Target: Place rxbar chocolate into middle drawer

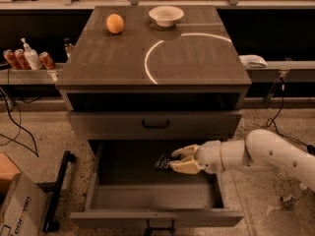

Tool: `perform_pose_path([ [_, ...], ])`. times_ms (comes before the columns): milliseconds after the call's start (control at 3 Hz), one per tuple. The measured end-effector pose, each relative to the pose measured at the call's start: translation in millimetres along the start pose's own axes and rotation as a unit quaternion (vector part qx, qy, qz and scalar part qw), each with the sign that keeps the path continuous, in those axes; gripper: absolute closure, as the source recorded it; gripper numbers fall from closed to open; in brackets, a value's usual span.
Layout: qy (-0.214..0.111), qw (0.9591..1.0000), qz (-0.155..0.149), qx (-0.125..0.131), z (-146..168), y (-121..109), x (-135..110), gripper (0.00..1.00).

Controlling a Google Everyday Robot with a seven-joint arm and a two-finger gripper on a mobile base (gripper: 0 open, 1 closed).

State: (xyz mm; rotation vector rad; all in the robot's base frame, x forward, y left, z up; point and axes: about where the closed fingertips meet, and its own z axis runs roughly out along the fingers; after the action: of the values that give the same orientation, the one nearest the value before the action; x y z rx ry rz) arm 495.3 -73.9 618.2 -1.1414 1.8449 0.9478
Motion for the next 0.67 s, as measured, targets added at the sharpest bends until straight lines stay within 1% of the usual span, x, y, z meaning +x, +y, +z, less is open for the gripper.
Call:
perform_pose_path([
  [333,-0.004,0.9993,0.037,-0.008,19,-2,51,1.0],
  [667,-0.011,0.9974,0.071,-0.012,38,-6,102,1.0],
])
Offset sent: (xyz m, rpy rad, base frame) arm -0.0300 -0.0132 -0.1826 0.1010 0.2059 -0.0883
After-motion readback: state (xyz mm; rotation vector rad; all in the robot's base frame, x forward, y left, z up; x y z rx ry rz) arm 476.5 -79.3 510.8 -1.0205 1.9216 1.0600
